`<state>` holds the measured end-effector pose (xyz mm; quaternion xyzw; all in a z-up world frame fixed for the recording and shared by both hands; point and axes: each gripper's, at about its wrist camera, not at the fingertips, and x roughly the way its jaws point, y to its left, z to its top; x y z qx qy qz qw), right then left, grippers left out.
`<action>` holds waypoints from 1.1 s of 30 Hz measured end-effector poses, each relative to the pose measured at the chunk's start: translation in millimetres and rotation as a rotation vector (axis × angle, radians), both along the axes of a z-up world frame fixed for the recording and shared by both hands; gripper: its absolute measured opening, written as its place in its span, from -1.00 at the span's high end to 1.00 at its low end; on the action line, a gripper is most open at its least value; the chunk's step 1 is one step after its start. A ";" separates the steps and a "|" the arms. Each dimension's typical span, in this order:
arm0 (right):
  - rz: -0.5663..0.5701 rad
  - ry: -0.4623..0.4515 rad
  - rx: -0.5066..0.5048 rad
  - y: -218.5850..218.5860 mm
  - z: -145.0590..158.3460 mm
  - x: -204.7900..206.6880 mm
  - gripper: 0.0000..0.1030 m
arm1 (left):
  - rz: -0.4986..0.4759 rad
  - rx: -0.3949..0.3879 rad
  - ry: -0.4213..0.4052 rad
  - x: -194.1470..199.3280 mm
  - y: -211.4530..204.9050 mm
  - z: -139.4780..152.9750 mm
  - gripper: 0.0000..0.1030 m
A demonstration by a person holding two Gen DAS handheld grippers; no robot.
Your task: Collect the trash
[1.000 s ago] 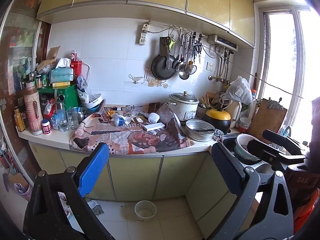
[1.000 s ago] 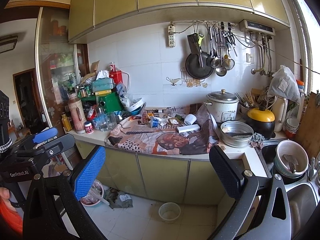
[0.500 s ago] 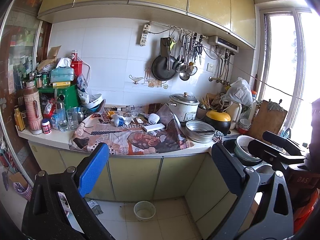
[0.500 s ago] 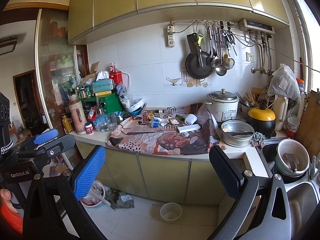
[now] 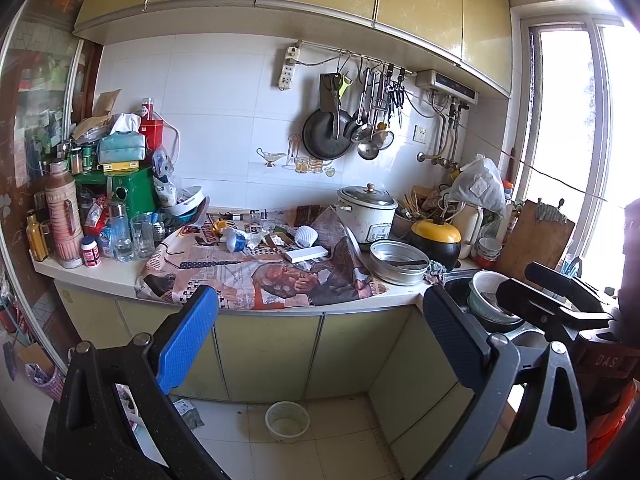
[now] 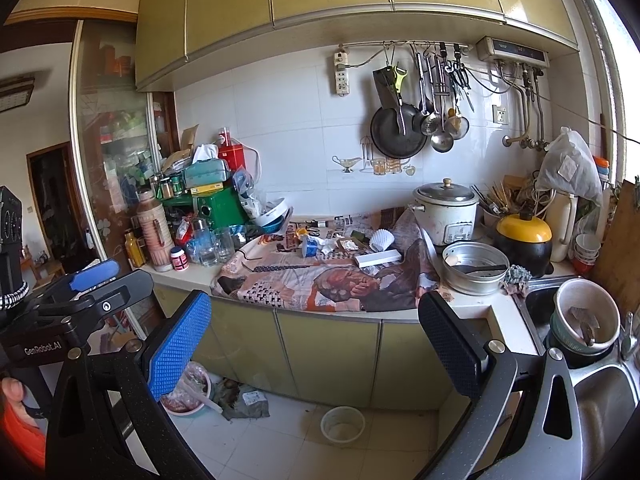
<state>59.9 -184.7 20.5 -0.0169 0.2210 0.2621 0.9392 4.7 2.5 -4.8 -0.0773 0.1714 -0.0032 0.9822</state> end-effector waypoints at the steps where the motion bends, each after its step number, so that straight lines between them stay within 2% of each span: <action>1: 0.000 0.001 0.001 0.2 0.1 0.0 -1.00 | 0.000 -0.001 -0.001 -0.5 1.6 0.0 -0.99; 17: 0.005 0.015 0.016 -19.6 -4.5 29.0 -1.00 | 0.029 -0.003 0.024 30.5 -14.9 0.2 -0.99; 25: -0.008 0.007 0.010 -26.7 -7.0 55.9 -1.00 | 0.080 0.011 0.036 71.4 -15.3 -3.0 -0.99; 30: -0.041 0.025 0.012 -19.8 -11.9 89.1 -1.00 | 0.139 0.007 0.033 111.2 5.0 -4.2 -0.99; 33: -0.070 0.031 0.014 -14.5 -18.2 111.9 -1.00 | 0.145 -0.027 0.030 140.0 27.2 -8.9 -0.99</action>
